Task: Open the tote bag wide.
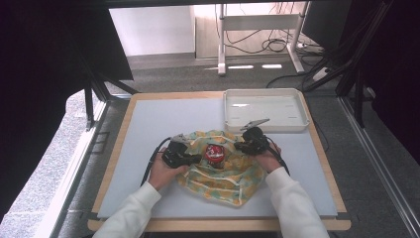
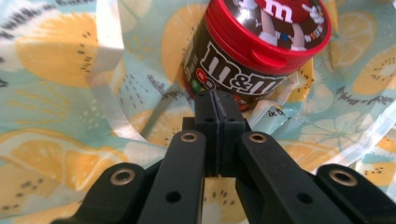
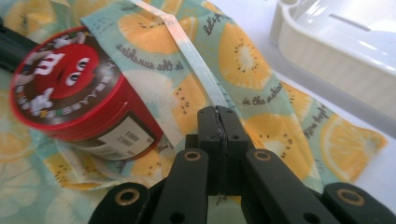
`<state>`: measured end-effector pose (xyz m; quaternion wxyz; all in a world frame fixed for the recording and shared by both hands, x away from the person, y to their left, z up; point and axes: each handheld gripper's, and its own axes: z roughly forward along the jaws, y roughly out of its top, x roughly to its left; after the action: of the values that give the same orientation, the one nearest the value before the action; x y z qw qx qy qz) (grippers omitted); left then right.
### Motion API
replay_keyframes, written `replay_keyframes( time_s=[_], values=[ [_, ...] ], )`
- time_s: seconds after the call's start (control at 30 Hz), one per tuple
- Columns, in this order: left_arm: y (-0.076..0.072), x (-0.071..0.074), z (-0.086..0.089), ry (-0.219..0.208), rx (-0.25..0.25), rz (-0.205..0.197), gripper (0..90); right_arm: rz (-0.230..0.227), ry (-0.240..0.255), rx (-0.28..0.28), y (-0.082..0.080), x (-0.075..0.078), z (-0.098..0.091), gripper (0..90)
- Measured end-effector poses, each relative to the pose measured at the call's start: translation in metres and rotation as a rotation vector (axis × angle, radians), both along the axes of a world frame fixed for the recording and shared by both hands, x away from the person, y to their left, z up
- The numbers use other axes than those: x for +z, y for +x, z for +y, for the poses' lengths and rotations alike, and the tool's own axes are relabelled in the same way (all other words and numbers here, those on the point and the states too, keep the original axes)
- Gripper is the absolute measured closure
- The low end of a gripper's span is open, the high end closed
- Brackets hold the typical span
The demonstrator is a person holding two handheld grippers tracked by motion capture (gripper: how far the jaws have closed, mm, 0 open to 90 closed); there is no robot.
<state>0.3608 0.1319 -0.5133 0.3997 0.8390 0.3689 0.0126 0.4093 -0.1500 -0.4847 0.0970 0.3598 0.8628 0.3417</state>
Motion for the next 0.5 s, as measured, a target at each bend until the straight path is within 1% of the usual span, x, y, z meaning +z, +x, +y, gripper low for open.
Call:
replay_keyframes(
  time_s=[0.13, 0.2, 0.27, 0.3, 0.37, 0.4, 0.43, 0.5],
  values=[
    [-0.001, 0.0, -0.002, 0.005, -0.007, 0.001, 90.0, 0.023, -0.015, 0.015, 0.007, -0.007, 0.007, 88.5],
    [0.0, 0.0, 0.0, 0.001, -0.003, 0.0, 90.0, 0.027, -0.019, 0.024, 0.007, -0.007, 0.01, 88.5],
    [0.0, -0.001, 0.001, -0.001, 0.001, 0.0, 90.0, 0.024, -0.009, 0.032, 0.004, -0.002, 0.009, 88.5],
    [0.001, -0.001, 0.002, 0.003, 0.001, -0.002, 90.0, 0.021, 0.005, 0.042, -0.001, 0.003, 0.007, 88.5],
    [0.001, -0.001, 0.003, 0.002, -0.001, -0.003, 90.0, 0.023, 0.02, 0.068, -0.011, 0.008, 0.005, 88.5],
    [0.001, -0.001, 0.003, 0.003, -0.002, -0.002, 90.0, 0.031, 0.025, 0.083, -0.015, 0.008, 0.005, 88.5],
    [0.001, -0.001, 0.003, 0.006, -0.004, -0.001, 90.0, 0.034, 0.019, 0.092, -0.019, 0.008, 0.005, 88.5],
    [0.0, -0.002, 0.001, 0.009, -0.012, -0.001, 90.0, 0.043, 0.005, 0.104, -0.021, 0.004, 0.007, 88.5]
  ],
)
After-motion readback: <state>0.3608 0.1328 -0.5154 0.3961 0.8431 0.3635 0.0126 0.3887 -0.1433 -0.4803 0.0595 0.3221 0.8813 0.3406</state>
